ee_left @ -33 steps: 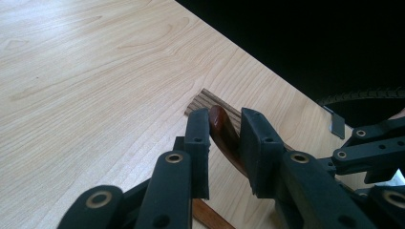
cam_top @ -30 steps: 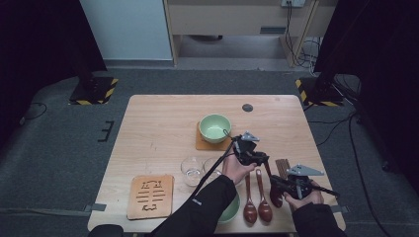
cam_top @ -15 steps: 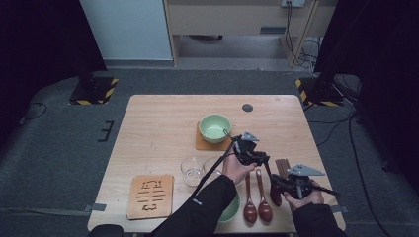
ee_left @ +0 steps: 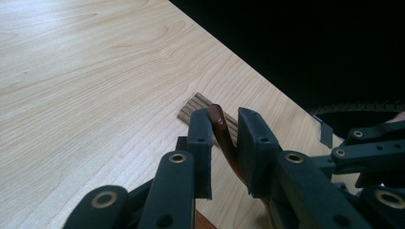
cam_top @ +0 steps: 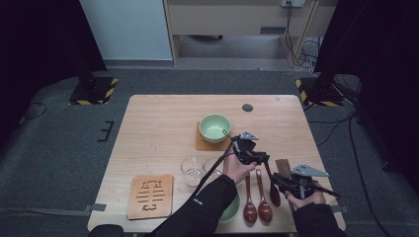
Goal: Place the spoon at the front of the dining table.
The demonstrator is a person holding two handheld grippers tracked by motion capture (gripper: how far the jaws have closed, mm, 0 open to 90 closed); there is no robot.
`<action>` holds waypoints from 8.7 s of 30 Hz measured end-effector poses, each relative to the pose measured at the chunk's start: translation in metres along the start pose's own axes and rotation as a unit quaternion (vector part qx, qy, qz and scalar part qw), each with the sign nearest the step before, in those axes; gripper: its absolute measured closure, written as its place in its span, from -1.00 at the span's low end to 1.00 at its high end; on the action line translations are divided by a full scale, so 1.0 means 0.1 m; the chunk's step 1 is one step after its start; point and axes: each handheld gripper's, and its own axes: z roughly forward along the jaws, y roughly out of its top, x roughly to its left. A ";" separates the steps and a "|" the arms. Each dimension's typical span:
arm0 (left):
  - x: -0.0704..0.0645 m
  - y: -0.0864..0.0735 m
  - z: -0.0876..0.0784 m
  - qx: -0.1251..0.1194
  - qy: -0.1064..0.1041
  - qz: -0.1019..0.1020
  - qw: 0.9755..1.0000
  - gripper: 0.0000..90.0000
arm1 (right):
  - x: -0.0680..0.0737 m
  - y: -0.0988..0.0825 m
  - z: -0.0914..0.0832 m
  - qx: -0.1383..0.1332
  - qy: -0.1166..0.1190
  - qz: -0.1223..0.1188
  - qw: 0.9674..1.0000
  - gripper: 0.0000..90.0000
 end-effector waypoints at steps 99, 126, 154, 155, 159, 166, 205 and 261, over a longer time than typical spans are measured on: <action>0.90 0.66 -1.63 -0.243 0.087 -0.031 0.966 0.86 | -0.16 -0.07 0.13 0.034 -0.065 -0.023 0.997 -0.18; 1.44 0.47 -1.58 -0.258 0.158 -0.067 0.951 0.86 | -0.15 -0.07 0.14 0.040 -0.063 -0.029 0.997 -0.18; 1.72 0.19 -1.40 -0.237 0.177 -0.081 0.952 0.86 | -0.15 -0.07 0.15 0.042 -0.060 -0.035 0.997 -0.18; 1.72 0.18 -1.41 -0.236 0.177 -0.081 0.952 0.86 | -0.15 -0.07 0.15 0.041 -0.060 -0.035 0.997 -0.18; 1.74 0.14 -1.42 -0.235 0.179 -0.086 0.951 0.86 | -0.15 -0.07 0.15 0.042 -0.060 -0.036 0.997 -0.18; 1.77 0.08 -1.46 -0.237 0.177 -0.095 0.950 0.85 | -0.15 -0.07 0.16 0.042 -0.059 -0.037 0.997 -0.18; 1.88 -0.32 -1.59 -0.198 0.192 -0.130 0.952 0.69 | -0.14 -0.06 0.16 0.041 -0.057 -0.035 0.997 -0.21; 1.33 -1.34 -2.65 -0.172 0.228 -0.051 0.957 -0.63 | -0.30 0.02 0.11 0.043 -0.078 -0.010 0.996 -0.05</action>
